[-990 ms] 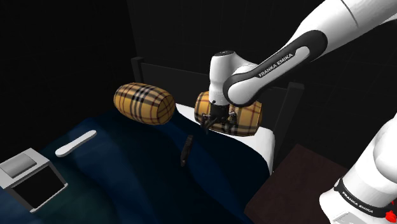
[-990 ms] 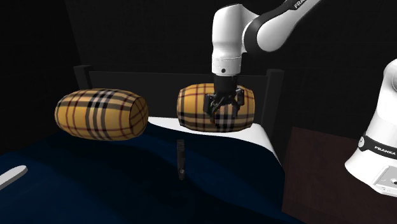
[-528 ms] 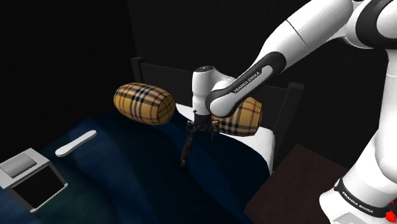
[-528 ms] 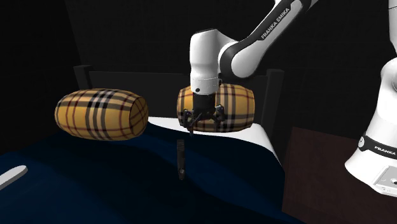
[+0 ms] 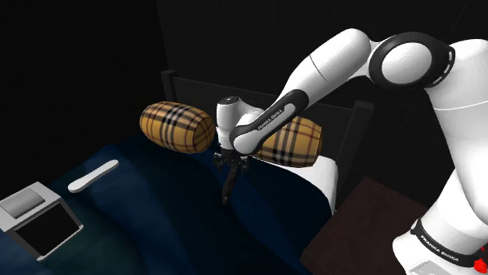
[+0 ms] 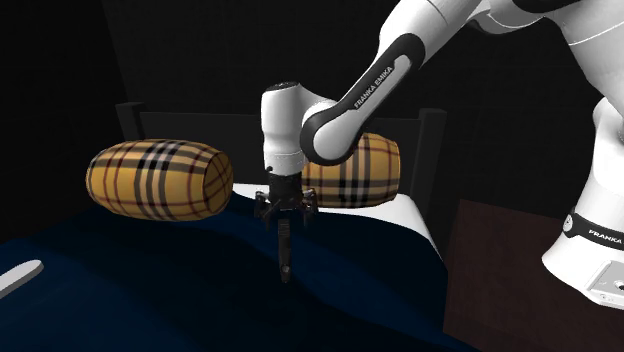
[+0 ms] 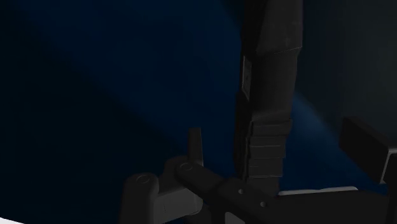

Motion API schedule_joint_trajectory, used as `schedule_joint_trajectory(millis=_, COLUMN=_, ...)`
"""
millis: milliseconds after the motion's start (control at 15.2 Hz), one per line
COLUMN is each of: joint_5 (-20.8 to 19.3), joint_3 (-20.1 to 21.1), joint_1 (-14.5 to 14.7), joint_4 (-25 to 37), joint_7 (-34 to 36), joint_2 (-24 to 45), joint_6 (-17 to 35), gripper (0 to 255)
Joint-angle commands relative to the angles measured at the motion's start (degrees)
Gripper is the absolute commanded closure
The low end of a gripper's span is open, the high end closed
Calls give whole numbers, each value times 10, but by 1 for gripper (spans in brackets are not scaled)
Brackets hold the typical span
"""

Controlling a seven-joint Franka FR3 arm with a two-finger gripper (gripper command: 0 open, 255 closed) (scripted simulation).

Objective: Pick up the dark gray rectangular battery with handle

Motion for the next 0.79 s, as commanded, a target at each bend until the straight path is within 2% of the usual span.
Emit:
schedule_joint_trajectory(millis=0, joint_5=-4, joint_3=-7, joint_1=9, joint_4=24, joint_7=14, joint_2=26, joint_6=3, gripper=0)
schedule_joint_trajectory(millis=528, joint_5=-13, joint_3=-17, joint_1=16, joint_4=34, joint_7=21, joint_2=64, joint_6=32, gripper=0)
schedule_joint_trajectory(millis=594, joint_5=-13, joint_3=-17, joint_1=16, joint_4=36, joint_7=21, joint_2=66, joint_6=32, gripper=255)
schedule_joint_trajectory(millis=726, joint_5=-13, joint_3=-17, joint_1=16, joint_4=36, joint_7=22, joint_2=67, joint_6=32, gripper=255)
